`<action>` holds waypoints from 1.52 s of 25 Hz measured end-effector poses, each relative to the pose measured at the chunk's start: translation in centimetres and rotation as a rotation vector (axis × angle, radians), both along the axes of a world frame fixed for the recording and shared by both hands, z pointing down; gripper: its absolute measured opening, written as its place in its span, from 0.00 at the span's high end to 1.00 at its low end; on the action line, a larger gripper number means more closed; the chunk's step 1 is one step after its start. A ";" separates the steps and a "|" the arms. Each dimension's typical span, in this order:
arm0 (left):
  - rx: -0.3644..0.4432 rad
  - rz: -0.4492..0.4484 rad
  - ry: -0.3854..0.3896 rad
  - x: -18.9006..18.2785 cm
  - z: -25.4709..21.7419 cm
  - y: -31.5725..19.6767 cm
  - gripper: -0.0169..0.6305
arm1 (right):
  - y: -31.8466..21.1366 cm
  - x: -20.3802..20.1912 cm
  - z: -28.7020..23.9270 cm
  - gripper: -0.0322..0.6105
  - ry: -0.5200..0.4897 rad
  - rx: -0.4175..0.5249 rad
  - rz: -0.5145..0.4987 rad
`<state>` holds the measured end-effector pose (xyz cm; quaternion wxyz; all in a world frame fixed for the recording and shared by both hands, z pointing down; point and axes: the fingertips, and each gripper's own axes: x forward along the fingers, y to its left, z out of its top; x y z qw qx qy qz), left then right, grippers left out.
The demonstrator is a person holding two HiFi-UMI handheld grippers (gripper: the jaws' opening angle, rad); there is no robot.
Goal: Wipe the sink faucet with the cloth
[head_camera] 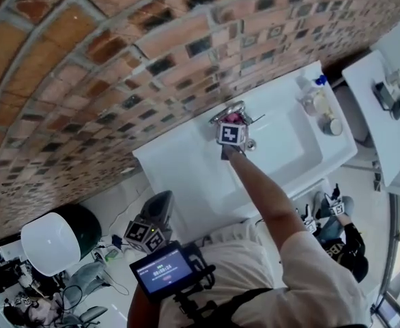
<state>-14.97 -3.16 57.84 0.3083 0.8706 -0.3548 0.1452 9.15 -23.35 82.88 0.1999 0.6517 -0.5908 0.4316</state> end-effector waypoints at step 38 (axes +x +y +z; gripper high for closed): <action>0.044 -0.039 0.027 -0.7 -1.1 1.5 0.98 | 0.4 3.0 -14.7 0.83 0.227 0.439 -0.152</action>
